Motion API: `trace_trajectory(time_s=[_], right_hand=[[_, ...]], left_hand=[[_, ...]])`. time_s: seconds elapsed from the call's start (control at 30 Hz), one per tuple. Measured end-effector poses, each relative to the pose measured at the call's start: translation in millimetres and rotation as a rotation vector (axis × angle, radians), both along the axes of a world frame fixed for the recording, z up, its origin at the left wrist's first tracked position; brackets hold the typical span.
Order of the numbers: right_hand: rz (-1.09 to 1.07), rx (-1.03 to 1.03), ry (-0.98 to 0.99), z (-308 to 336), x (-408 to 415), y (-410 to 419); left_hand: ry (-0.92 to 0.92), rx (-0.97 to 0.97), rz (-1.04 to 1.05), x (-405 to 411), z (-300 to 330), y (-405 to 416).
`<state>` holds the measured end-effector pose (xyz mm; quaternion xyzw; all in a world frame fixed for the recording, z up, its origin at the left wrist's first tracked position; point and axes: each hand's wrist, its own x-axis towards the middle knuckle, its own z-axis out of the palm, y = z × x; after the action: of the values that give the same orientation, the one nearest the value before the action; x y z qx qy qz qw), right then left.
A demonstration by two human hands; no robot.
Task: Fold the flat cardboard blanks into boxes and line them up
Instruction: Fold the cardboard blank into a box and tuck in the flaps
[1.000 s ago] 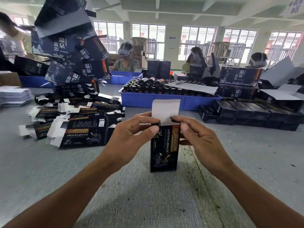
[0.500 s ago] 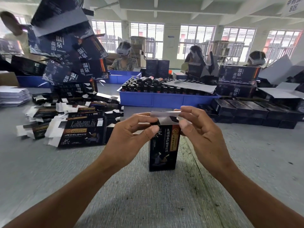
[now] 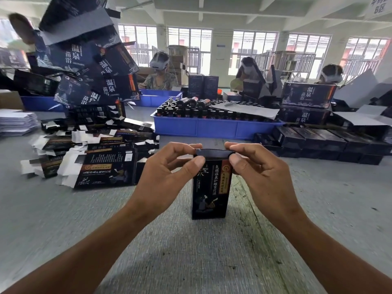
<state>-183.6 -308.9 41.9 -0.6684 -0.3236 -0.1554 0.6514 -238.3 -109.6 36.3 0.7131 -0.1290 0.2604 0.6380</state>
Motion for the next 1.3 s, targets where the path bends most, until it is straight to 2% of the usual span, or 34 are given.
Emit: trace_trajectory(time_s=[0.13,0.3,0.47,0.8,0.9,1.07,1.23,1.3], right_hand=[[-0.026,-0.035,-0.016,-1,-1,0],[-0.056,-0.072,-0.061,-1,-1,-1],[-0.069,-0.098,-0.100,-1,-1,-3],[0.003,-0.082,-0.029,5,0,-5],[-0.018,-0.123,-0.074,2,2,-5],[-0.142,-0.193,-0.262,-3,6,-4],[-0.233,-0.244,-0.282,-10,10,-2],[-0.243,-0.356,-0.238,-15,10,-1]], left_hand=[[-0.021,0.028,0.041,-1,0,-2],[-0.047,0.173,0.110,-3,-1,-3],[-0.068,0.182,0.122,-2,-3,-3],[-0.110,0.167,0.134,0,-6,-3],[-0.128,0.178,0.139,0,-7,-3],[-0.170,0.229,0.136,1,-8,-3],[-0.077,0.377,0.118,2,-16,1],[0.012,0.399,0.094,4,-18,4]])
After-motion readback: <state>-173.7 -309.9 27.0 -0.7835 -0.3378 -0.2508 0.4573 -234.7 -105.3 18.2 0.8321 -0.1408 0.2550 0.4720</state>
